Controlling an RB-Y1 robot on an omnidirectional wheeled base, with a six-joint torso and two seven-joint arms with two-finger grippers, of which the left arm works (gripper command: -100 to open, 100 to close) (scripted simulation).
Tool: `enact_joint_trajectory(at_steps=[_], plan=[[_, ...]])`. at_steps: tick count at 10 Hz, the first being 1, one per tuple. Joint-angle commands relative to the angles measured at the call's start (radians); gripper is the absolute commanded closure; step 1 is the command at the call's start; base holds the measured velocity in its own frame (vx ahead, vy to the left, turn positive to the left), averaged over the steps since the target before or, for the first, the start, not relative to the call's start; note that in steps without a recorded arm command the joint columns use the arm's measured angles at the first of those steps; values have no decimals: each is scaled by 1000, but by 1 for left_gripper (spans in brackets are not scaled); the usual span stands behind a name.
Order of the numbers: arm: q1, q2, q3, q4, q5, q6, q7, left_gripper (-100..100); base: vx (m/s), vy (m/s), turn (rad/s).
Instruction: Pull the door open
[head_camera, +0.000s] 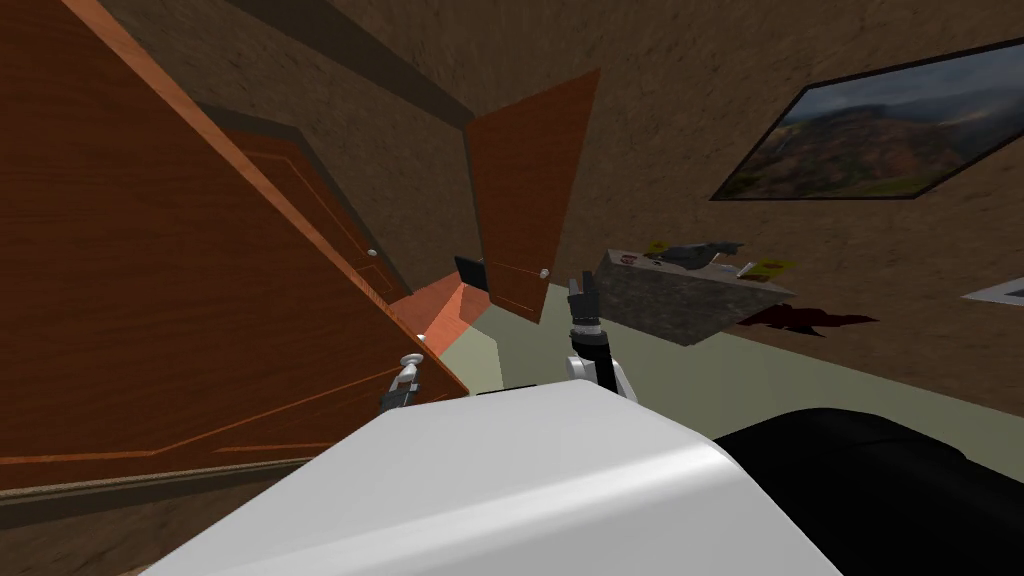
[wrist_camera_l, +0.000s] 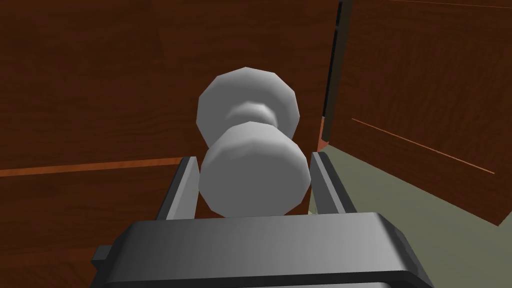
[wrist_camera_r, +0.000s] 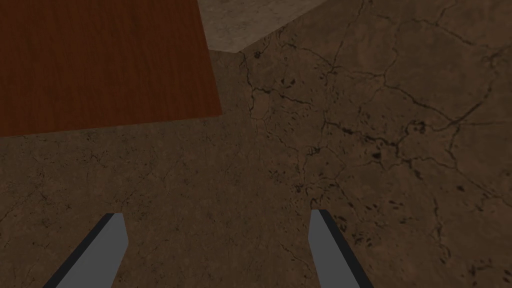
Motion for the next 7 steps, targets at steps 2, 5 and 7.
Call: enact_joint_trajectory(at_steps=[2,5,7], plan=[[5,9,-10,1,-4,-10,10,100,-182,5,-58],[13,32,-42,21,-20,-46,45,100,-197,16,-135],[17,46,-59,32,-29,-68,65,100,-218,29,-116]])
